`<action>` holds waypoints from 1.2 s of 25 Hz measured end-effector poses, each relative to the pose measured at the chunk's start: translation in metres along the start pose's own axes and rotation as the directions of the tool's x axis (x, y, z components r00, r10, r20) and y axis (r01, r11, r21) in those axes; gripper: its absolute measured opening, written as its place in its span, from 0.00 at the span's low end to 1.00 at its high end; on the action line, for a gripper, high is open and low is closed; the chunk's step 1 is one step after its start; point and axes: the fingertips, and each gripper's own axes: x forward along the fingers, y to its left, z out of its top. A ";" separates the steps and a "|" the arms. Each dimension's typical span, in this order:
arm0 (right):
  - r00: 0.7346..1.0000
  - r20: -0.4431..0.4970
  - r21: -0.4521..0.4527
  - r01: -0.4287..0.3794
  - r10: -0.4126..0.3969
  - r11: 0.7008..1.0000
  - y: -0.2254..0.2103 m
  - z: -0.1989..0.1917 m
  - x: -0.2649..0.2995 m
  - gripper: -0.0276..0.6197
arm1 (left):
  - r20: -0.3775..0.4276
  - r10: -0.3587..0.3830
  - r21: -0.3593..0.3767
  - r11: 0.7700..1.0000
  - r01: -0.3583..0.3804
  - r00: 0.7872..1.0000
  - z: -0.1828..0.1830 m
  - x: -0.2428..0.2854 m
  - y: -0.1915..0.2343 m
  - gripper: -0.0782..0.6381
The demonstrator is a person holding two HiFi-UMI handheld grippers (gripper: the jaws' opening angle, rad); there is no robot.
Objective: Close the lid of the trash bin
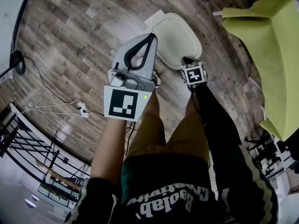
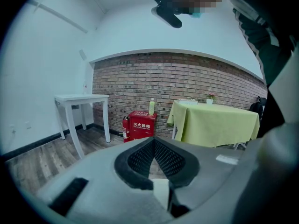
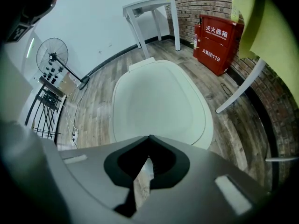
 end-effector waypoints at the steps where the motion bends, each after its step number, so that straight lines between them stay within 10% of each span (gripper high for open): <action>1: 1.000 0.001 0.001 0.001 -0.001 1.000 0.000 0.000 0.000 0.05 | 0.001 0.000 -0.003 1.000 0.000 1.000 0.000 0.000 0.000 0.12; 30: 0.963 0.210 -0.182 -0.131 0.169 0.974 0.010 0.073 -0.108 0.06 | 0.051 0.084 -0.057 0.995 -0.081 0.995 0.060 -0.022 0.012 0.12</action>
